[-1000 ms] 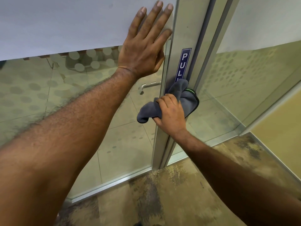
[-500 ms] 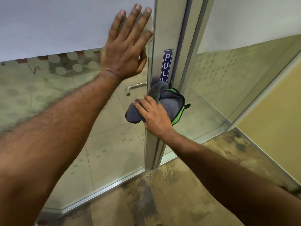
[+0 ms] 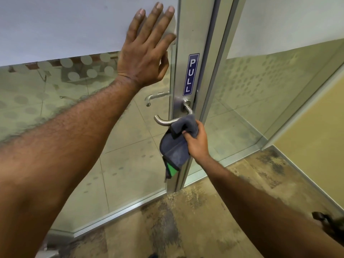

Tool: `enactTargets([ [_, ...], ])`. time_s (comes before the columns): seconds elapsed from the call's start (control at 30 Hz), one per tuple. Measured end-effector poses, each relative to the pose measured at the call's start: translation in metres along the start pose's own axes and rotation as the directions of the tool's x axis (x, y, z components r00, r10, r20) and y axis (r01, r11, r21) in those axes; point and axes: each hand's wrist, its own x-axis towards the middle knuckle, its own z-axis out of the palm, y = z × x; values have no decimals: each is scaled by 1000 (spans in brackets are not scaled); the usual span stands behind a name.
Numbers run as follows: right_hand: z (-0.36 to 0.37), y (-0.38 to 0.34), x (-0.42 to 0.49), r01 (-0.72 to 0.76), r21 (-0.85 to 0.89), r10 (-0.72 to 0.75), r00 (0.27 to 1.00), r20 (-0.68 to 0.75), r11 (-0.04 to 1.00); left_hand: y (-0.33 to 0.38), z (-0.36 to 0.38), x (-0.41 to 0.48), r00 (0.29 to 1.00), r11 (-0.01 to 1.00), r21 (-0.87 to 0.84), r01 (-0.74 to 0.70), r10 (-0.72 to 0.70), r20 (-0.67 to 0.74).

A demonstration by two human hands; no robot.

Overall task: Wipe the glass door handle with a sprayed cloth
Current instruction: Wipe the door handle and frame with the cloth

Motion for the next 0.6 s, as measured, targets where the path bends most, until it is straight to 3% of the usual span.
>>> enactTargets([
  [0.2, 13, -5, -39, -49, 154, 7, 965, 262, 987, -1, -2, -1, 1000, 1000, -21, -13, 13, 13],
  [0.4, -22, -9, -64, -142, 246, 72, 959, 275, 959, -1, -11, 0, 997, 994, -103, -28, 35, 75],
  [0.53, -48, -16, -76, -249, 375, 123, 936, 330, 893, 17, -25, -5, 985, 955, -284, 82, -34, 171],
  [0.6, -60, -20, -82, -301, 443, 133, 919, 371, 844, 41, -35, -22, 970, 864, -479, 157, -45, 238],
])
